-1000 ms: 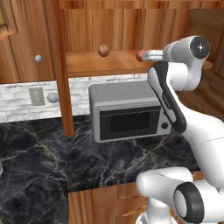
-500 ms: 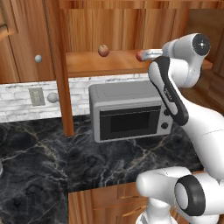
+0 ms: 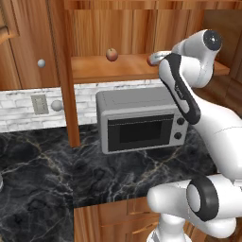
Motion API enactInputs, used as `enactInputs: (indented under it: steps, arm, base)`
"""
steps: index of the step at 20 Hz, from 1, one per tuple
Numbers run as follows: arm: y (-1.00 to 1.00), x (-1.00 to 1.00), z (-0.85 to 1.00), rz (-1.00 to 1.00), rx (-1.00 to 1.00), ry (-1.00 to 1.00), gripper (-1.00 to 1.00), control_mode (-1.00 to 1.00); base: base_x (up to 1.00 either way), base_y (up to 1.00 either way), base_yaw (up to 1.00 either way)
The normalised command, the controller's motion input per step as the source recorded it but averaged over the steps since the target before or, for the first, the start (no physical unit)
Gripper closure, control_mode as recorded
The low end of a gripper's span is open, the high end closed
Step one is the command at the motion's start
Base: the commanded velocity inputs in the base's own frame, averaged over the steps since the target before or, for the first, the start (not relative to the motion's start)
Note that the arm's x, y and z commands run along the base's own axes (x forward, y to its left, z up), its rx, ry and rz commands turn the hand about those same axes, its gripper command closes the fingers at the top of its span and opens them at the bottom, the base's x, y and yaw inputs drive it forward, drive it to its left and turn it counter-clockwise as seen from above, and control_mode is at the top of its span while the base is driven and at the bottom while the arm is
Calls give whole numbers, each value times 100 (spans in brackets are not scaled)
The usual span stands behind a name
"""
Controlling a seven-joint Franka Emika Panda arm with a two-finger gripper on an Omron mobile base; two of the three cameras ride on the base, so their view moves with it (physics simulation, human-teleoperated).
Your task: Pick the peachs from the cabinet and place them in one bowl. Pick the mango from the sink and place it in the other bowl.
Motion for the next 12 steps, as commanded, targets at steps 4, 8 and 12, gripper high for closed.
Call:
enactInputs:
  steps: [4, 8, 12]
  arm:
    - [0, 20, 0, 4, -1, 4, -100, -100]
    - [1, 20, -3, 2, -5, 0, -100, -100]
    - [1, 21, -5, 0, -9, 0, -100, -100]
  base:
    - [0, 0, 0]
    - [0, 0, 0]
    - [0, 0, 0]
